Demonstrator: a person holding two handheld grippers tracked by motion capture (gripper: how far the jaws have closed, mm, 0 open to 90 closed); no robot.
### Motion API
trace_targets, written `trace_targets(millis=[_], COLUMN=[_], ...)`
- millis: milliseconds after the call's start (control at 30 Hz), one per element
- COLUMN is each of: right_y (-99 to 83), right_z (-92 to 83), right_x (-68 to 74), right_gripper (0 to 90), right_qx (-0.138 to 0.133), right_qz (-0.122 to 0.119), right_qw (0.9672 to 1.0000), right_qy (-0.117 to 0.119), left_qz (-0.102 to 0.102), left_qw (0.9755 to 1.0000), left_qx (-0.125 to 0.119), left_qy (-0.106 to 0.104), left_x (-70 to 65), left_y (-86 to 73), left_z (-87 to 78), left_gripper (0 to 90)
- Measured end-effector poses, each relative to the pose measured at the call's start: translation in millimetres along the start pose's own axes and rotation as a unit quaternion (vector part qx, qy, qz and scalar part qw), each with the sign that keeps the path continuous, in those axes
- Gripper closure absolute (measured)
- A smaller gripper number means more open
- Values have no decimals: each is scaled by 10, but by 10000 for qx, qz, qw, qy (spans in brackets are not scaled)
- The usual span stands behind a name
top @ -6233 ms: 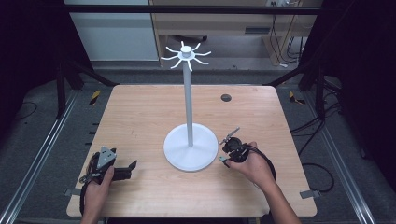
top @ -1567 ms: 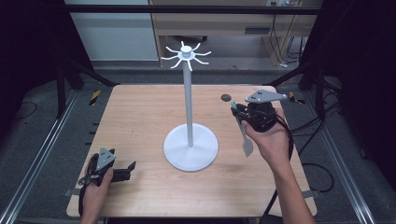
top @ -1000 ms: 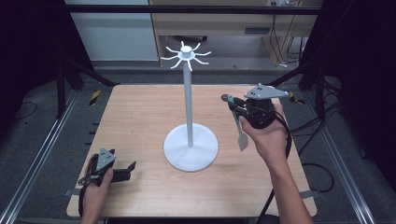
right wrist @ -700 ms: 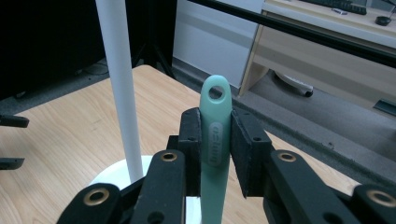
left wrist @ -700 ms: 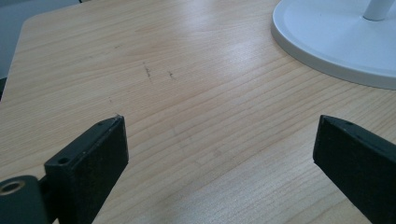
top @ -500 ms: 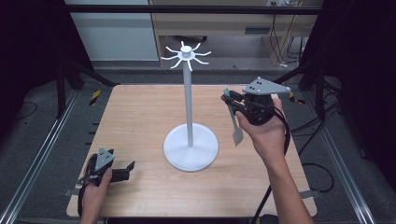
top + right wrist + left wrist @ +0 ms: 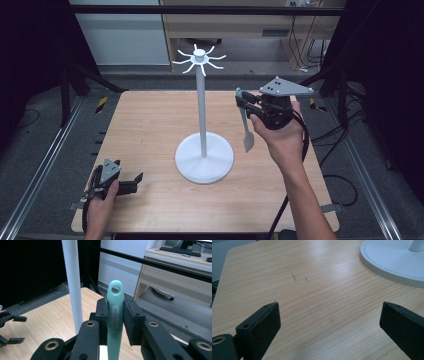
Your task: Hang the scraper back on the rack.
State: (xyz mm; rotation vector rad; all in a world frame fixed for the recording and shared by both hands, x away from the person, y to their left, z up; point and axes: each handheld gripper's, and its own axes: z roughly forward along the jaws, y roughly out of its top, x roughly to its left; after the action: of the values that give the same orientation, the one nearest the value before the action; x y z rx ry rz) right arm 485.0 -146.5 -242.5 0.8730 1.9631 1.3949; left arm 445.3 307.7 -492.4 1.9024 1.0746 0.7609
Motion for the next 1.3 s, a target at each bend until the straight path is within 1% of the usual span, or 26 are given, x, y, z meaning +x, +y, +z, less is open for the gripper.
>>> trace_targets(millis=[133, 233, 433, 600, 733, 933, 1033, 1300], right_y=[60, 112, 180, 201, 215, 256, 254, 253], right_z=[-34, -49, -68, -36, -10, -91, -132, -147], right_x=[6, 8, 3, -19, -39, -4, 11, -27], right_gripper=[748, 748, 748, 748, 748, 748, 748, 748], right_qx=[-79, -113, -185, -227, -276, -407, -426, -464], right_qz=[19, -11, -23, 36, 148, 117, 82, 157], right_qw=[10000, 9999, 9998, 9997, 9994, 9990, 9990, 9987], right_qy=[17, 17, 47, 103, 145, 120, 104, 119], left_qz=[0, 16, -2, -64, -91, -47, -14, -14], left_qw=[10000, 10000, 10000, 9999, 9999, 10000, 10000, 10000], left_qx=[-9, 4, 15, -13, -22, -17, -16, -46], left_qy=[-13, -15, 56, 79, 103, 53, 43, 58], left_x=[-7, -12, -5, 18, 34, 9, -9, -7], left_y=[3, 2, -19, -33, -38, -31, -25, -24], left_z=[4, 2, -24, -62, -75, -69, -71, -76], left_gripper=[29, 29, 29, 30, 30, 31, 32, 32])
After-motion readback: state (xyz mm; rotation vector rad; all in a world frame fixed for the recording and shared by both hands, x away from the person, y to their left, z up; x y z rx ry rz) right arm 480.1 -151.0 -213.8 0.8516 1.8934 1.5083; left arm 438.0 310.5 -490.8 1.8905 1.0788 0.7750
